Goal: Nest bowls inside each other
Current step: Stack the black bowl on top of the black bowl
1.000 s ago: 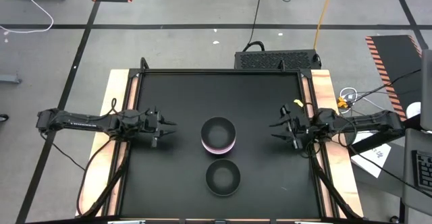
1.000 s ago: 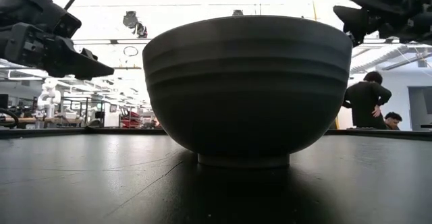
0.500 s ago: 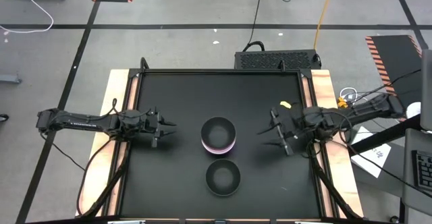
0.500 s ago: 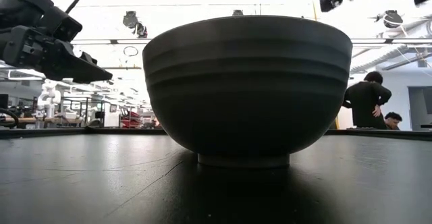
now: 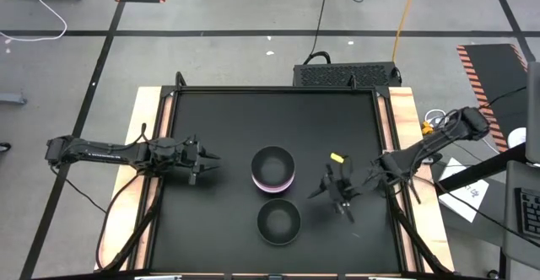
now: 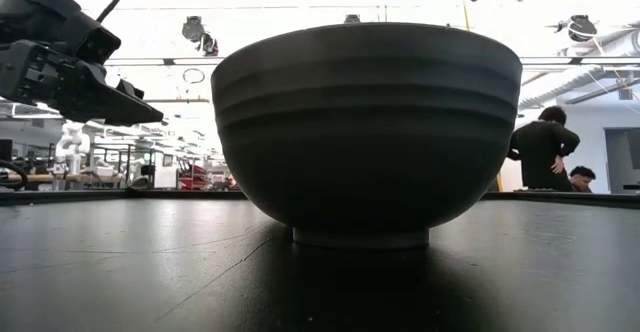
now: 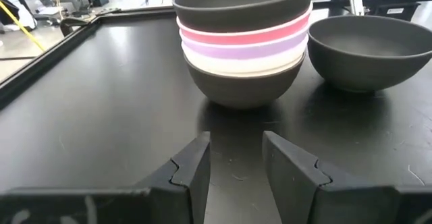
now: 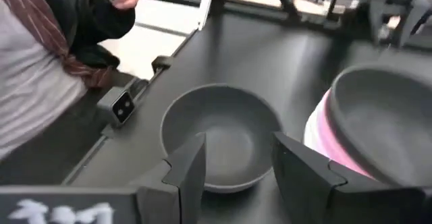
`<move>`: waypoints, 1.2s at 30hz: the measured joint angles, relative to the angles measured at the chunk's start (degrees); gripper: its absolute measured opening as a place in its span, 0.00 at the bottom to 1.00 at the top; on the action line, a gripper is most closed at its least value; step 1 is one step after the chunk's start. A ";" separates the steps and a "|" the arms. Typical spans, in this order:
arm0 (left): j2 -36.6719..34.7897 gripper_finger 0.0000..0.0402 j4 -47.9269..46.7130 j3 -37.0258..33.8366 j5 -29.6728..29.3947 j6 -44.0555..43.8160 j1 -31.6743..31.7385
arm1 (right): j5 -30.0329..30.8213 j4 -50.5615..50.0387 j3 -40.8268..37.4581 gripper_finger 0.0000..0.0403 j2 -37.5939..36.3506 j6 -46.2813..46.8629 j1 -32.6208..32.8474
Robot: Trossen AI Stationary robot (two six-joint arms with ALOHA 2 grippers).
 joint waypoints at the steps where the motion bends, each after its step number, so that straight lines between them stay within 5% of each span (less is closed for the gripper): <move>1: 0.00 0.34 0.28 0.00 0.00 0.02 0.02 | 0.01 0.08 0.11 0.39 0.62 1.96 0.08; 20: 0.00 0.34 0.82 0.00 0.89 -0.01 0.00 | -1.50 -0.03 0.24 0.39 4.90 36.81 -5.80; 28: -0.02 0.34 0.82 0.00 1.46 0.47 0.00 | -1.79 -3.27 5.12 0.39 11.34 37.10 -5.95; 36: -0.02 0.34 0.60 0.00 1.51 0.16 0.00 | -2.53 -24.58 22.29 0.39 23.95 33.02 -5.69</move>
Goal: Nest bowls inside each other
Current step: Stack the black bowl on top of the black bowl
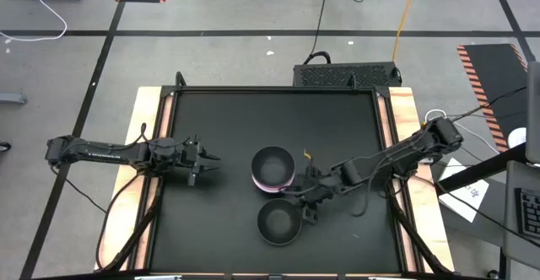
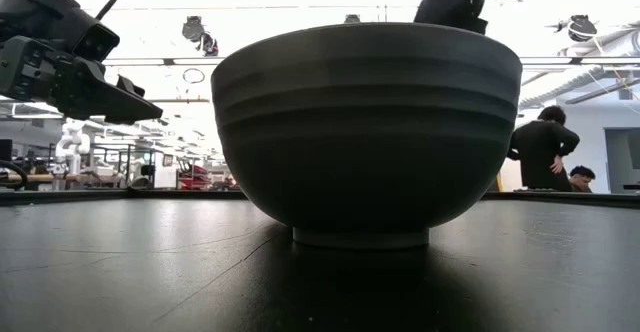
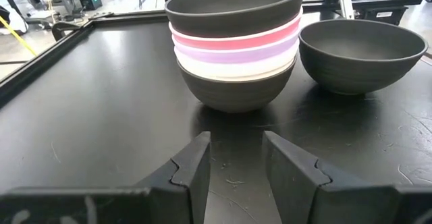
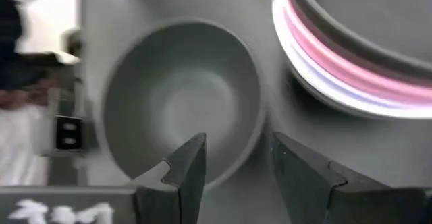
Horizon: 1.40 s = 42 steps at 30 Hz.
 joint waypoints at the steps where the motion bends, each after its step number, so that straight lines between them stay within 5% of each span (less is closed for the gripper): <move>1: 0.00 0.34 -0.16 0.00 0.02 -0.05 0.02 | 0.61 -2.18 1.24 0.39 0.94 0.67 -0.01; 18: 0.02 0.34 -0.48 0.00 0.06 1.08 0.00 | -2.21 -8.77 3.80 0.39 2.59 12.33 -1.58; 30: 0.00 0.34 -0.31 0.00 0.97 2.07 0.02 | -9.35 -5.54 3.72 0.39 7.70 13.26 -2.38; 42: 0.00 0.34 -0.33 0.00 1.42 2.59 0.02 | -10.22 -4.76 3.72 0.39 10.61 11.26 -3.07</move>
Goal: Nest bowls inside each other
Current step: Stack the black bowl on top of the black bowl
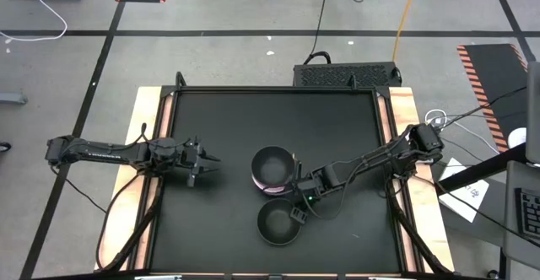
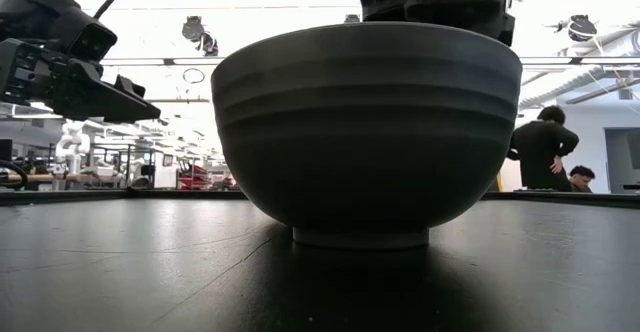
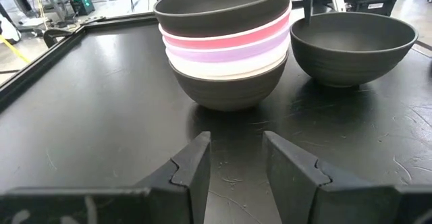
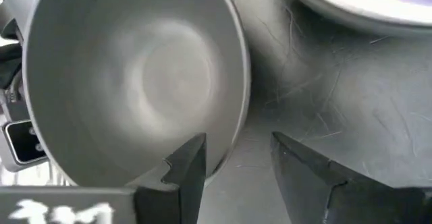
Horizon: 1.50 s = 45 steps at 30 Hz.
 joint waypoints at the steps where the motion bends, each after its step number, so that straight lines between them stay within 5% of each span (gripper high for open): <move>1: 0.02 0.34 0.00 0.00 0.02 0.08 0.00 | -0.46 -0.08 0.00 0.39 0.02 -0.05 0.00; 13: 0.01 0.34 -0.07 0.00 0.06 0.39 -0.01 | -0.75 1.14 -0.87 0.35 0.02 -4.14 -0.39; 21: 0.02 0.34 -0.90 0.00 0.06 0.37 -0.01 | -0.93 0.92 -0.87 0.03 0.02 -6.79 -1.42; 33: 0.02 0.34 -1.27 0.00 0.09 0.35 0.00 | -2.77 4.19 -0.90 0.01 -1.09 -8.18 -1.68; 45: 0.01 0.34 -1.22 0.00 0.09 0.74 0.00 | -0.36 9.20 -0.90 0.00 -12.85 -9.36 -0.60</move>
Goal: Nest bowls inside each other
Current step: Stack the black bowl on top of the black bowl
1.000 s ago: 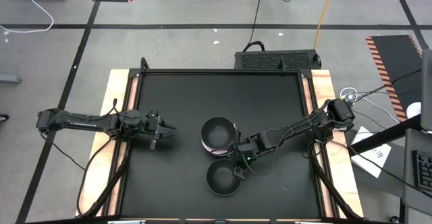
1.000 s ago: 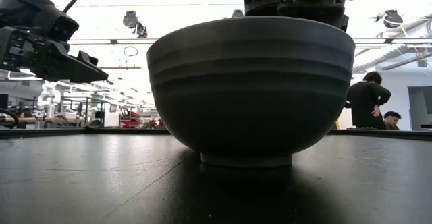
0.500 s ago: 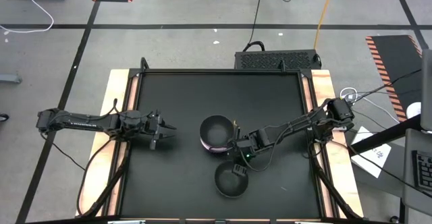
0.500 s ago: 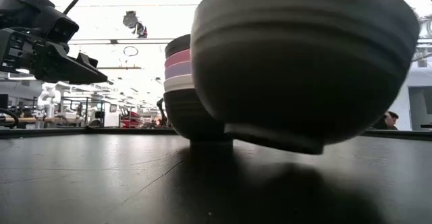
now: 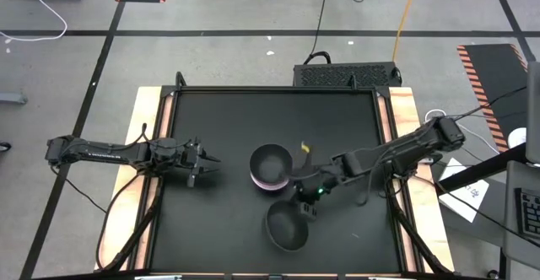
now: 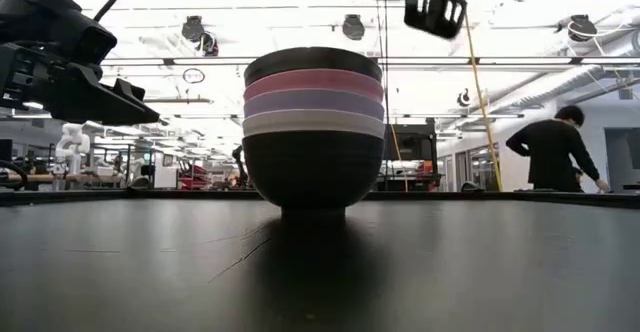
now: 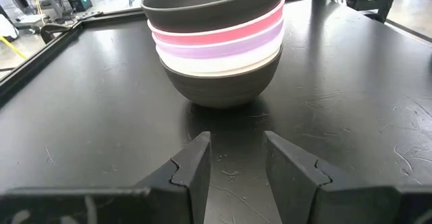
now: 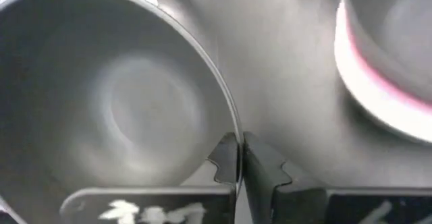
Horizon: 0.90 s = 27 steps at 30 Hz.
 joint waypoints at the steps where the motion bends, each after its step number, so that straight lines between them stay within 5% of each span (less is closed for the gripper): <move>1: -0.01 0.34 0.00 0.00 0.00 0.00 0.00 | 0.37 -0.09 0.00 0.00 -1.22 -0.76 -0.51; 16: 0.01 0.34 0.37 0.00 -0.04 -0.06 -0.01 | 11.22 -13.16 10.78 0.00 -13.65 -25.71 -9.77; 27: 0.00 0.34 0.42 0.00 -0.08 0.05 -0.01 | 11.13 -19.06 10.99 0.00 -13.88 -27.78 -22.30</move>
